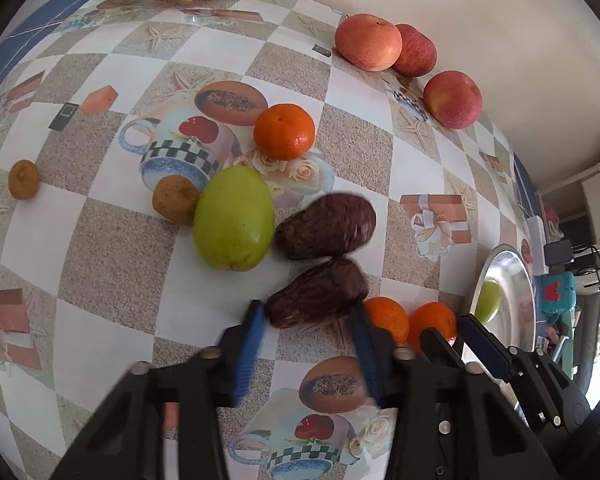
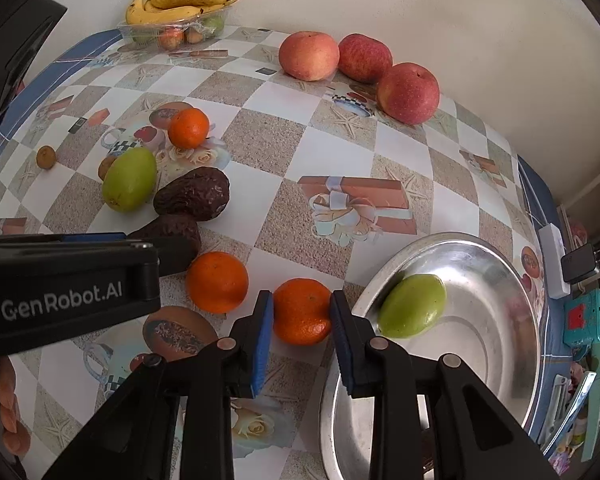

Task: Organize fruits

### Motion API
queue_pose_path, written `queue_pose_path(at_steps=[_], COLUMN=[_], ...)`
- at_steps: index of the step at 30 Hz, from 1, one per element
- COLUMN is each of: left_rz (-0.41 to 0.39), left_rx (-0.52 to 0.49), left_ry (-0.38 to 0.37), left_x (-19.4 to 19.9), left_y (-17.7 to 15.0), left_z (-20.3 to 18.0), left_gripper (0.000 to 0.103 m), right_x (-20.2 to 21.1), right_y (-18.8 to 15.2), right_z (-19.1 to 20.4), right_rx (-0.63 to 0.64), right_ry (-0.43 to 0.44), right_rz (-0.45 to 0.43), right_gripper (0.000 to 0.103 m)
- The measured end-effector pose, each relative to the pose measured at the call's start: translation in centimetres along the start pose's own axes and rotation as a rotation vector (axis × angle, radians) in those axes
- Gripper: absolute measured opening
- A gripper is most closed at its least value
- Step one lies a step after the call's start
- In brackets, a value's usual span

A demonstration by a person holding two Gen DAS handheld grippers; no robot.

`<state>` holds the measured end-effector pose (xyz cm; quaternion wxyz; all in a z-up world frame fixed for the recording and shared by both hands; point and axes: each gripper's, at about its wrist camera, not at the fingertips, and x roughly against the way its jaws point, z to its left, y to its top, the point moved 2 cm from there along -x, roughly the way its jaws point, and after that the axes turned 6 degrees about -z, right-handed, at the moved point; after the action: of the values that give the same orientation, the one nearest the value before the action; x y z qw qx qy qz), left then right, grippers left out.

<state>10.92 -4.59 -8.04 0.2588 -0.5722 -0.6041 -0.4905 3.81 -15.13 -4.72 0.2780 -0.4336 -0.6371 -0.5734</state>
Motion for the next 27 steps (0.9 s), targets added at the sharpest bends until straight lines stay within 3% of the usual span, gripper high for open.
queue_pose_path(at_steps=[8,12,20,22,24,27], left_rz=[0.006,0.002,0.0,-0.009,-0.01,-0.001], left_rx=[0.036,0.041,0.092,0.097,0.094,0.097], left_ry=[-0.018,-0.022,-0.014,-0.011,-0.014,-0.016], left_x=[0.6,1.0,2.3,2.6,2.6,2.4], left_y=[-0.1,0.0,0.1,0.2,0.2,0.1], left_z=[0.8,0.9,2.2,2.3,2.2,2.1], left_gripper=[0.044,0.044,0.044,0.044,0.044,0.044], right_x=[0.3,1.1,1.4,1.0,0.7,0.1], right_y=[-0.1,0.1,0.2,0.2,0.1,-0.2], right_z=[-0.1,-0.3,-0.8,-0.9,-0.8,0.1], right_rx=[-0.043,-0.071,-0.08,-0.078,-0.07,-0.011], right_ry=[0.067,0.107,0.101,0.093,0.089,0.067], right_rz=[-0.003,-0.024,-0.045,-0.039,-0.032,-0.014], right_gripper=[0.028,0.012,0.013,0.021,0.041,0.041])
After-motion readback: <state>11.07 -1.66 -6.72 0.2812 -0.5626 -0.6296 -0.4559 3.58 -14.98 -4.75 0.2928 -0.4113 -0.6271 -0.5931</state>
